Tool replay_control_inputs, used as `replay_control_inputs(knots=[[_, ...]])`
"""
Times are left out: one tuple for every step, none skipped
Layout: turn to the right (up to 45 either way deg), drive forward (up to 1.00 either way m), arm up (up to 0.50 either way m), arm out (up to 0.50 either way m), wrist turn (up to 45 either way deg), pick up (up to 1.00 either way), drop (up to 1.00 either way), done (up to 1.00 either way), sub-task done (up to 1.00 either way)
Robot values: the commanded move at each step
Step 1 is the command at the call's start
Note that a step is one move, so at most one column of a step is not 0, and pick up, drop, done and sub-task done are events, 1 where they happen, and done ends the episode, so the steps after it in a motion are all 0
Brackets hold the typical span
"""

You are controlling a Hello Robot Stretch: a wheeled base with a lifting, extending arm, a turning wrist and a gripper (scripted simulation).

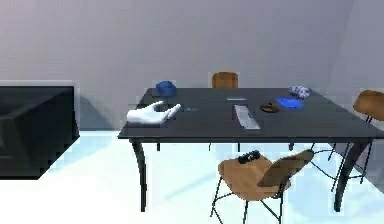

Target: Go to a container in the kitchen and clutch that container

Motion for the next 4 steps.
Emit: replay_control_inputs(knots=[[-45.0, 0.00, 0.00, 0.00, 0.0, 0.00, 0.00, 0.00, 0.00], [-45.0, 0.00, 0.00, 0.00, 0.0, 0.00, 0.00, 0.00, 0.00], [-45.0, 0.00, 0.00, 0.00, 0.0, 0.00, 0.00, 0.00, 0.00], [-18.0, 0.00, 0.00, 0.00, 0.0, 0.00, 0.00, 0.00, 0.00]])
